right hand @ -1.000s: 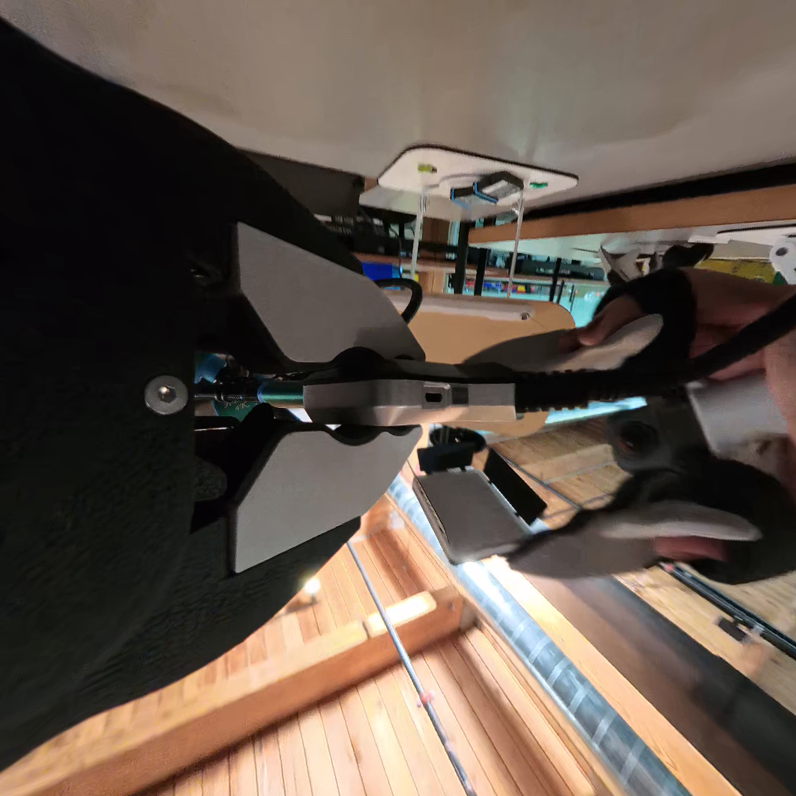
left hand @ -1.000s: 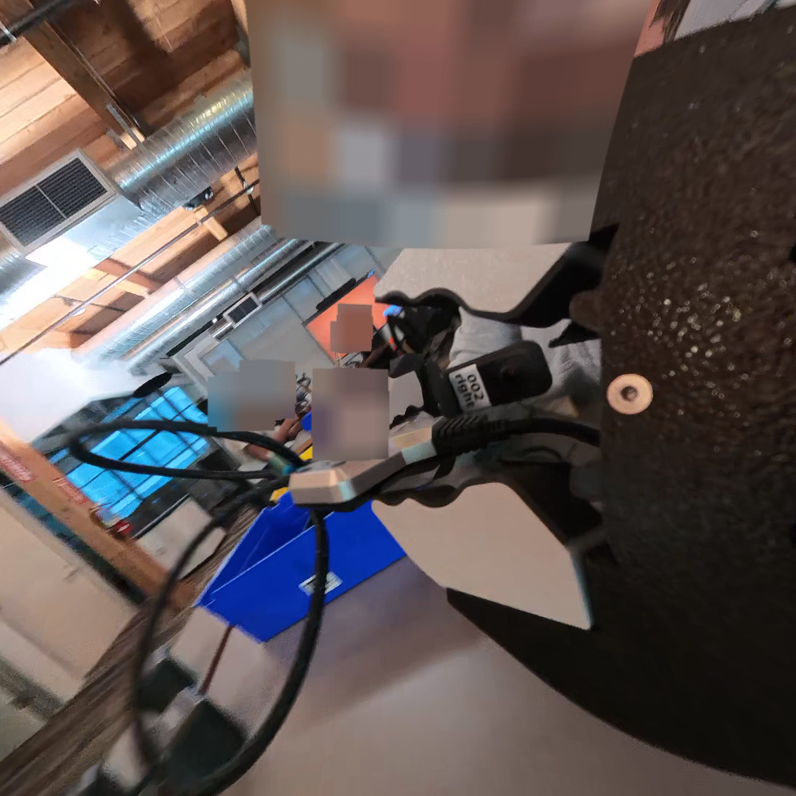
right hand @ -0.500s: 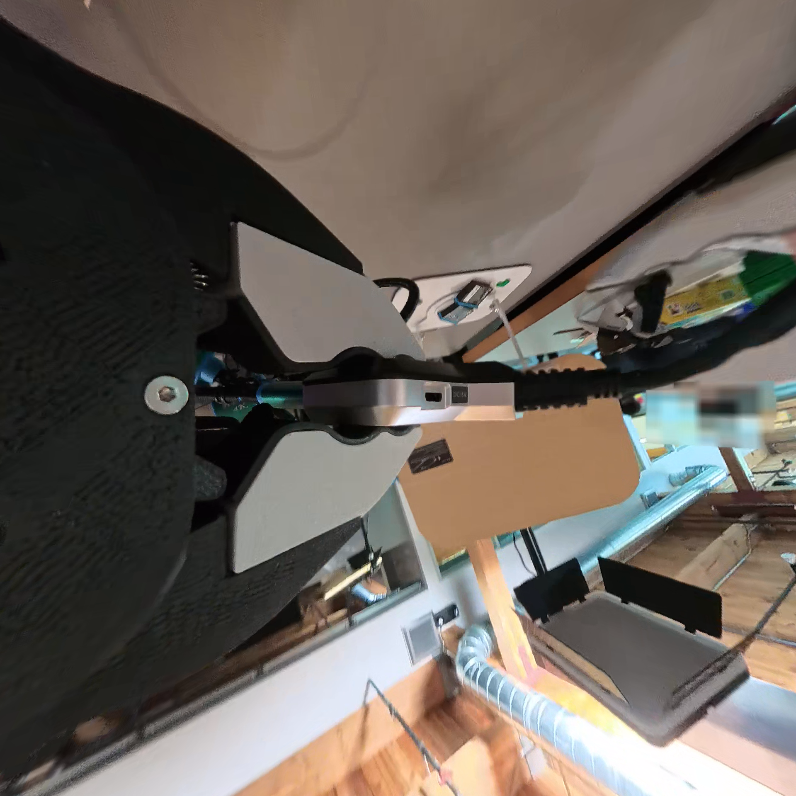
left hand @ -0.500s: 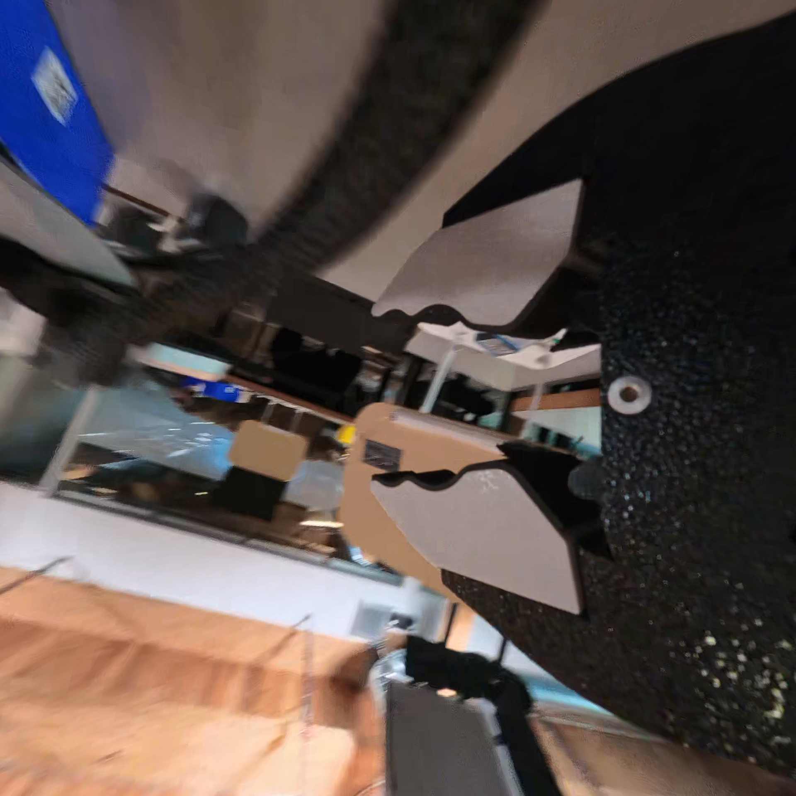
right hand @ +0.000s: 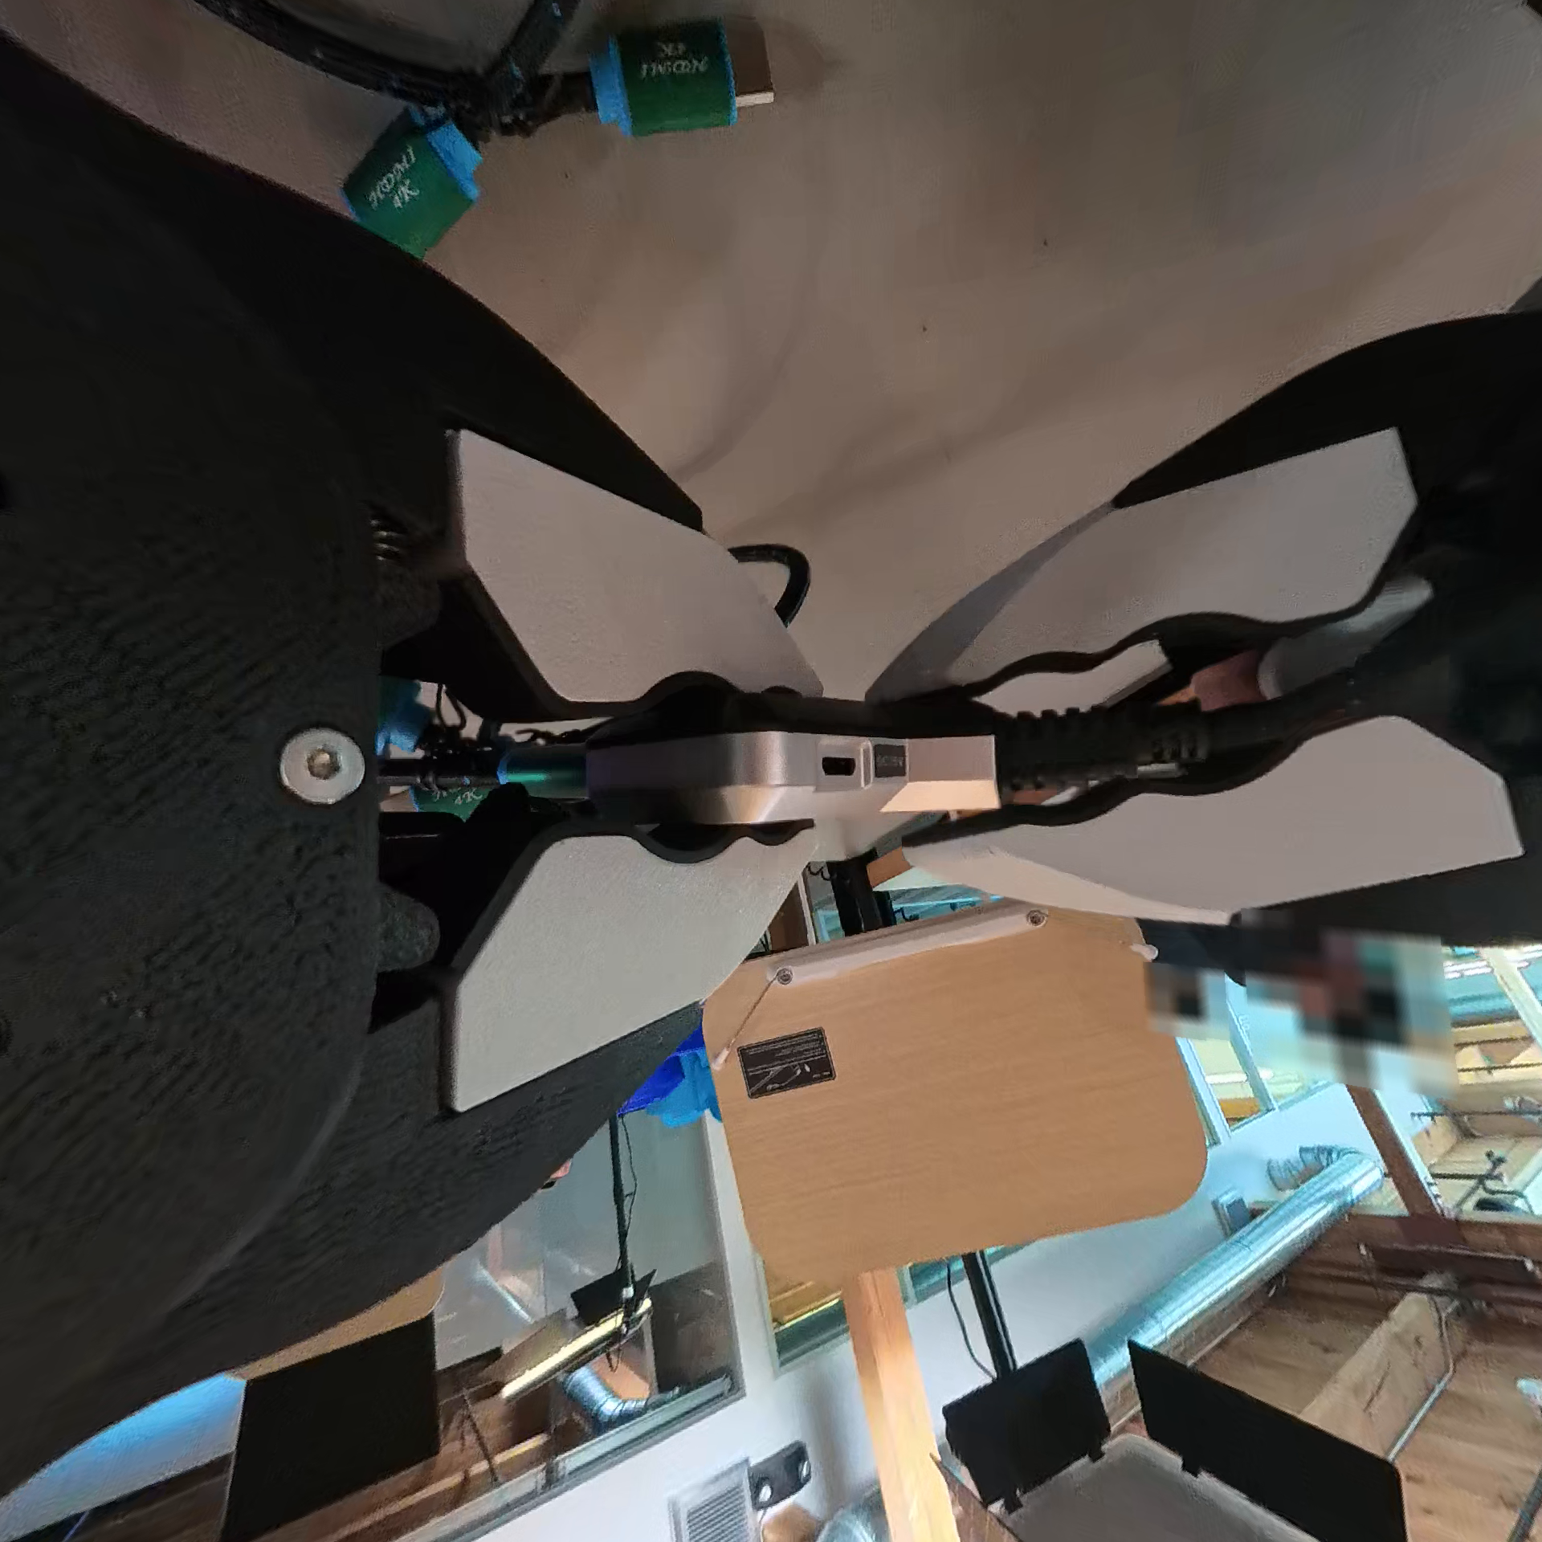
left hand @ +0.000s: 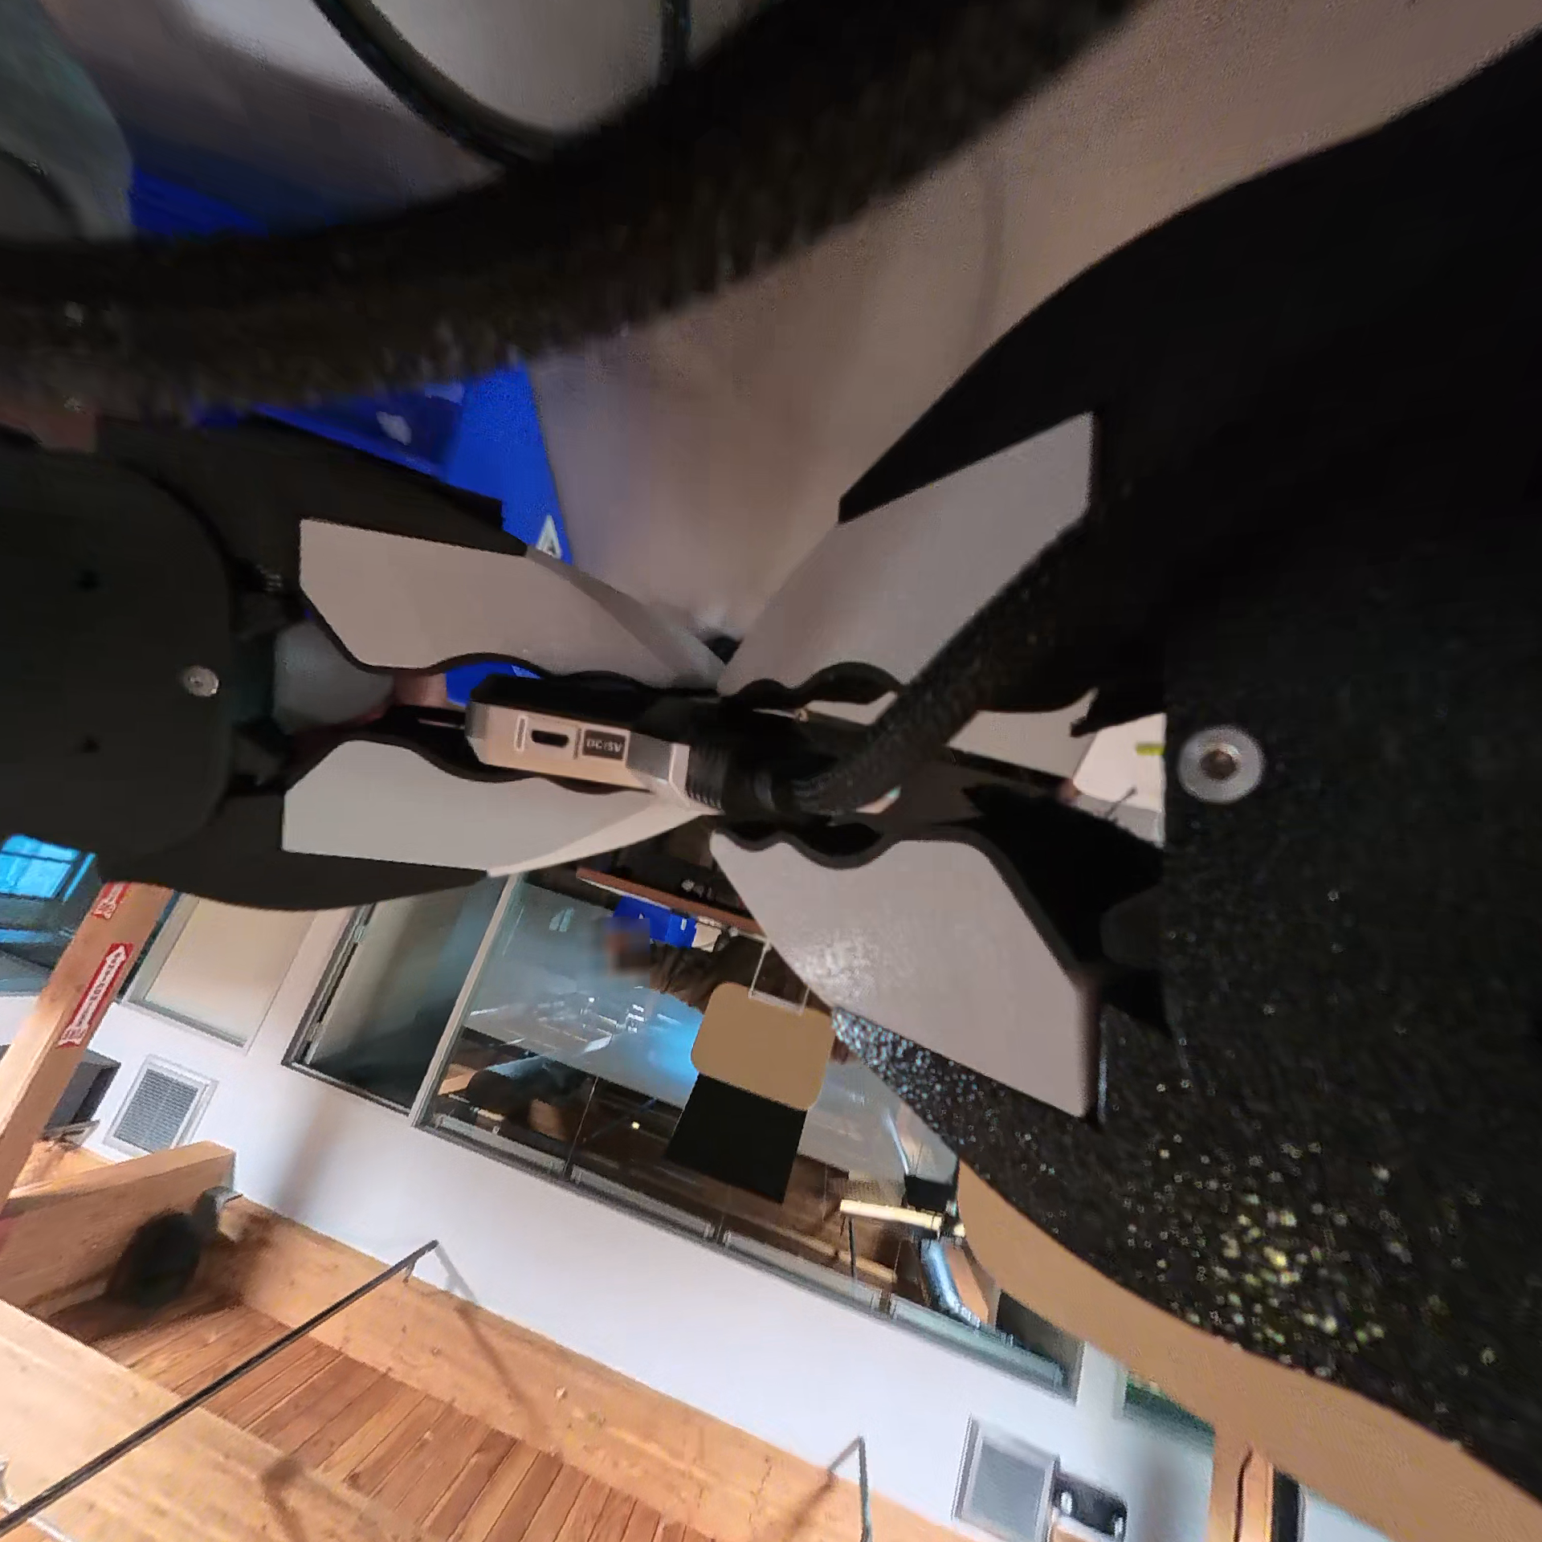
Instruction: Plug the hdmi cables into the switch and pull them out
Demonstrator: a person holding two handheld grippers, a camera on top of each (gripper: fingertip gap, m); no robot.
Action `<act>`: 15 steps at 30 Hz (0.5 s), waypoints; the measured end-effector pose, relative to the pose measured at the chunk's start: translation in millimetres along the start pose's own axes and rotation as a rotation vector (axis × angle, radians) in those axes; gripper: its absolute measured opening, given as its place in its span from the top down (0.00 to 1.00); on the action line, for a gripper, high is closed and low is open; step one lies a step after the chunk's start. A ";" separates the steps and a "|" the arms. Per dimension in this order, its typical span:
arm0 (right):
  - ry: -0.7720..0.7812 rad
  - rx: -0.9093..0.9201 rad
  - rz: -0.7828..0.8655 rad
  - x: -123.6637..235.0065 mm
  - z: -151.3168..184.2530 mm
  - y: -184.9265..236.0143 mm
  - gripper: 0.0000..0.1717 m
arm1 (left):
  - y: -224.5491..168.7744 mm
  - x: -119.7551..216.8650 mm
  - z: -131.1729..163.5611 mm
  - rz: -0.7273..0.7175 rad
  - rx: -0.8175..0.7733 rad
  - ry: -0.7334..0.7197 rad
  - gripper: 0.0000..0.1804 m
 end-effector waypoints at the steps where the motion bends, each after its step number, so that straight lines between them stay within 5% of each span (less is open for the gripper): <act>1: -0.004 -0.010 0.000 0.8 -0.1 -0.6 0.87 | -0.3 0.3 0.0 0.003 0.029 -0.010 0.87; 7: -0.102 -0.194 -0.082 17.6 -9.2 -8.0 0.71 | -10.5 7.1 0.6 0.126 0.360 -0.121 0.87; 15: -0.298 -0.425 -0.330 49.4 -32.0 -3.5 0.78 | -20.5 14.2 -12.9 0.247 0.605 -0.291 0.87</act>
Point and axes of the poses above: each gripper's, where its closed fingertips meet, x back along the fingers, z out of its underside, y = z × x across the jaws, the point moved 2 cm from there along x, back along the fingers, and after that the axes turned 1 degree about z, right-handed, at the moved point
